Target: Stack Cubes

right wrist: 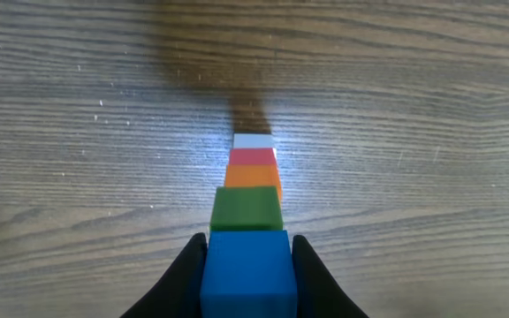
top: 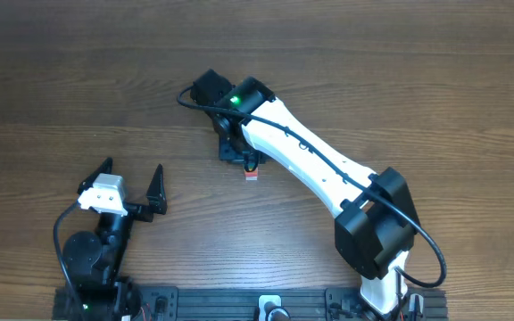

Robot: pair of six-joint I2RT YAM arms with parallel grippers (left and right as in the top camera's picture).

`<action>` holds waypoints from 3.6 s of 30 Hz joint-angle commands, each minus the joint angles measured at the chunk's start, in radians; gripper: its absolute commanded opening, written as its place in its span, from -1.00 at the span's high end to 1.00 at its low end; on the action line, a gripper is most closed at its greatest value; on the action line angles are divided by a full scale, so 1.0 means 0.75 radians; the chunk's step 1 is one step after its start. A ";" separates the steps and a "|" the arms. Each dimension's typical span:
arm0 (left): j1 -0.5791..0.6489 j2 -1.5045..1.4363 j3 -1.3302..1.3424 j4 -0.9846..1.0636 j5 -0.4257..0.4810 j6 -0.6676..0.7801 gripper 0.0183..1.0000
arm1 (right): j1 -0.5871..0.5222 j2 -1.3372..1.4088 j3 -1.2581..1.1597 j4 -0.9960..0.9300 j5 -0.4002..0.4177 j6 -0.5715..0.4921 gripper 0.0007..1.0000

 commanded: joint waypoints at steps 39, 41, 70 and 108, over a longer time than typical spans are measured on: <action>0.007 -0.012 -0.010 0.003 0.013 0.020 -1.00 | 0.001 0.027 0.028 0.013 0.033 0.017 0.32; 0.007 -0.012 -0.010 0.003 0.013 0.020 -1.00 | 0.001 0.027 0.028 0.013 0.033 0.017 0.28; 0.007 -0.012 -0.010 0.004 0.013 0.020 -1.00 | -0.753 -0.306 -0.217 0.278 0.050 -0.498 -0.98; 0.007 -0.012 -0.010 0.004 0.013 0.020 -1.00 | -0.950 -2.596 -2.196 1.617 0.021 -0.966 -0.99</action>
